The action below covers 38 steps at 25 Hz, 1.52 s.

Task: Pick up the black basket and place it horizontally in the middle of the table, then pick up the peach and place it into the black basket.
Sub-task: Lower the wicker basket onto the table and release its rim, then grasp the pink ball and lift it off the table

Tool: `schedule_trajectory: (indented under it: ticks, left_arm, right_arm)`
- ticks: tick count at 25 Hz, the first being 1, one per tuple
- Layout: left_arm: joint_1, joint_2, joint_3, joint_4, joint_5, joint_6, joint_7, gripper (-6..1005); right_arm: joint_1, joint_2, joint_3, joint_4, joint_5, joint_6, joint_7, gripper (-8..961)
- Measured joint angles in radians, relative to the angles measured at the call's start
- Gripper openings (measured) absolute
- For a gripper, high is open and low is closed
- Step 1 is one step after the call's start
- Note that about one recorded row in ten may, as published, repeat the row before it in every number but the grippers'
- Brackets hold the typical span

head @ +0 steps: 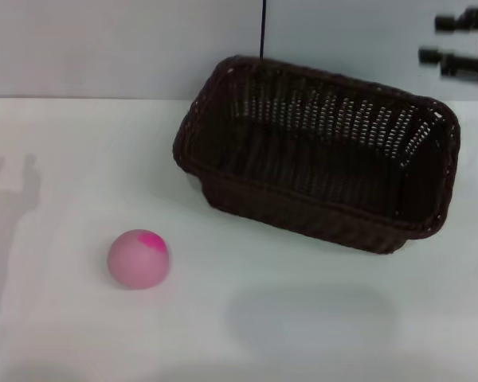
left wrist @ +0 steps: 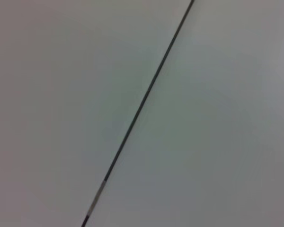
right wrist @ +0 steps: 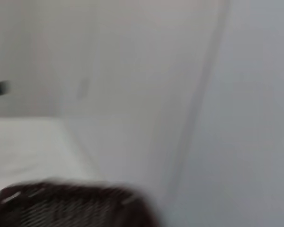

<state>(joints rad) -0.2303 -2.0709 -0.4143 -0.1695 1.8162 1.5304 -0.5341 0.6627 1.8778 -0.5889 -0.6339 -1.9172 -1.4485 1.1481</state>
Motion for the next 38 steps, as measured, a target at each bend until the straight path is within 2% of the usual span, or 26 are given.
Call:
schedule_trajectory:
  ticks: [3, 8, 10, 11, 12, 15, 17, 20, 24, 27, 38]
  left_arm:
    - [-0.006, 0.0, 0.019, 0.003, 0.0, -0.002, 0.004, 481]
    - [-0.016, 0.005, 0.074, 0.023, 0.0, -0.007, 0.002, 472]
    - [-0.022, 0.008, 0.134, 0.056, 0.002, 0.002, -0.02, 468]
    - [-0.033, 0.011, 0.21, 0.105, 0.007, 0.019, -0.063, 466]
    - [-0.033, 0.011, 0.21, 0.105, 0.007, 0.019, -0.063, 464]
    - [-0.057, 0.013, 0.389, 0.246, 0.031, 0.047, -0.197, 459]
    - [-0.068, 0.015, 0.505, 0.321, 0.047, 0.052, -0.272, 455]
    - [-0.071, 0.017, 0.689, 0.417, 0.057, 0.062, -0.358, 449]
    - [-0.064, 0.028, 0.805, 0.467, 0.07, 0.086, -0.404, 442]
    - [-0.063, 0.035, 0.839, 0.482, 0.103, 0.093, -0.421, 436]
    - [-0.076, 0.026, 0.846, 0.496, 0.211, 0.015, -0.415, 416]
  right_arm:
    - [-0.014, 0.004, 0.038, 0.011, 0.088, 0.041, -0.04, 534]
    - [-0.075, 0.016, 0.123, 0.108, 0.313, 0.065, -0.09, 535]
    - [-0.111, 0.038, 0.141, 0.128, 0.377, 0.074, -0.095, 535]
    - [-0.161, 0.076, 0.162, 0.135, 0.438, 0.078, -0.106, 535]
    - [-0.161, 0.076, 0.162, 0.135, 0.438, 0.078, -0.106, 535]
    - [-0.235, 0.125, 0.175, 0.14, 0.521, 0.078, -0.114, 535]
    - [-0.274, 0.143, 0.179, 0.162, 0.565, 0.078, -0.115, 535]
    - [-0.307, 0.151, 0.19, 0.203, 0.583, 0.077, -0.116, 534]
    - [-0.326, 0.151, 0.201, 0.243, 0.586, 0.078, -0.116, 534]
    - [-0.324, 0.152, 0.201, 0.252, 0.586, 0.081, -0.117, 534]
    - [-0.285, 0.161, 0.211, 0.293, 0.589, 0.1, -0.143, 535]
